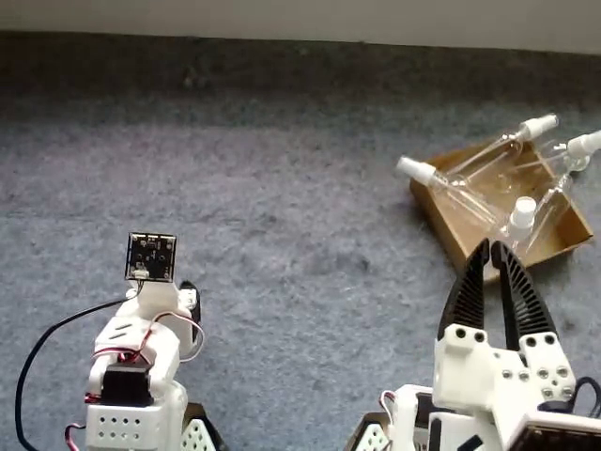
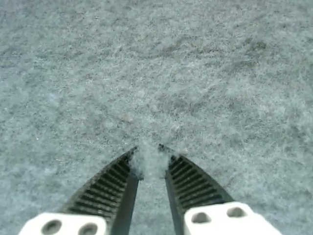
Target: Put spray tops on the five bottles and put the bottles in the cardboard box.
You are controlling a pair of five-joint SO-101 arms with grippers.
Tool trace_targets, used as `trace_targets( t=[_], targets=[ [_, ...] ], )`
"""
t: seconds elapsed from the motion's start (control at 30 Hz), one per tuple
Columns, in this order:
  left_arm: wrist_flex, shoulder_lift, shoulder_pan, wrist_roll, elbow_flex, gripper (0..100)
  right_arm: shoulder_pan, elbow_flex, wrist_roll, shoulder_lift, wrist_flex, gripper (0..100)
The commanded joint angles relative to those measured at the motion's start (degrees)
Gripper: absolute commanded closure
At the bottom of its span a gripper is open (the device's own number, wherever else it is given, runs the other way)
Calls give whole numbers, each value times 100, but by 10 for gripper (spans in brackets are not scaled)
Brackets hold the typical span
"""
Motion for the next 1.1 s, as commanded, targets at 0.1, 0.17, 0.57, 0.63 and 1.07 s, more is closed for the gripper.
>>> trace_targets(
  t=[0.1,0.17,0.57,0.63,1.07],
  targets=[
    [-62,-40,-75,70,-409,994,-57,875,-70,-470,4,995],
    [-70,-40,-75,70,-409,994,-57,945,-70,-453,13,995],
    [-105,-40,-48,44,-233,992,-321,3020,-35,-453,-514,995],
    [-114,-40,-40,44,-136,990,-382,3662,-62,-462,-716,995],
    [-510,-40,-40,62,171,992,-400,4840,-879,-462,-760,995]
  ],
)
